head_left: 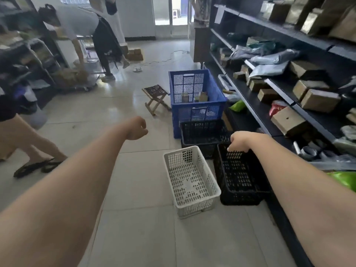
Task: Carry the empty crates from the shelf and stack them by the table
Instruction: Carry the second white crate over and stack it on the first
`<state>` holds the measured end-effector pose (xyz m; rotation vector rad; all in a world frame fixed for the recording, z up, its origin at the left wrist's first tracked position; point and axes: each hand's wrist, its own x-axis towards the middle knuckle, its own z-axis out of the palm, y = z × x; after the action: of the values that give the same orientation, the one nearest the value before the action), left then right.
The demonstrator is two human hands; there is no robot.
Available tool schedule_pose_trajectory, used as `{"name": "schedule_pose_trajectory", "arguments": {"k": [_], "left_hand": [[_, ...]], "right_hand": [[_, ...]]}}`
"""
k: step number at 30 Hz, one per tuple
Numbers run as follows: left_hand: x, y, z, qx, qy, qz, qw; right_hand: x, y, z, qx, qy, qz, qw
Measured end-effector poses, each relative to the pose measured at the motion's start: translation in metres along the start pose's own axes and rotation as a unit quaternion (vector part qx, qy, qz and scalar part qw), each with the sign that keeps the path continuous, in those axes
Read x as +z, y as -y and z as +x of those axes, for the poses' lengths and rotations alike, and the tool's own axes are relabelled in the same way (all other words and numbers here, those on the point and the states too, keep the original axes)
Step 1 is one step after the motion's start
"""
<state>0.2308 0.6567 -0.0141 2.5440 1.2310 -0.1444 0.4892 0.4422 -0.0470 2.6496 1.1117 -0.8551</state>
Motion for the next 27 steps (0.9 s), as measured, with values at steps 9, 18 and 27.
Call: {"name": "schedule_pose_trajectory", "arguments": {"k": [9, 18, 27], "left_hand": [[0.029, -0.035, 0.190, 0.148, 0.099, 0.101, 0.979], [0.095, -0.047, 0.349, 0.186, 0.243, 0.230, 0.924], [0.192, -0.074, 0.445, 0.266, 0.301, 0.267, 0.876]], "right_hand": [[-0.004, 0.010, 0.122, 0.085, 0.050, 0.116, 0.988], [0.047, -0.013, 0.243, 0.151, 0.102, 0.166, 0.969], [0.142, -0.012, 0.294, 0.248, 0.122, 0.273, 0.921]]}}
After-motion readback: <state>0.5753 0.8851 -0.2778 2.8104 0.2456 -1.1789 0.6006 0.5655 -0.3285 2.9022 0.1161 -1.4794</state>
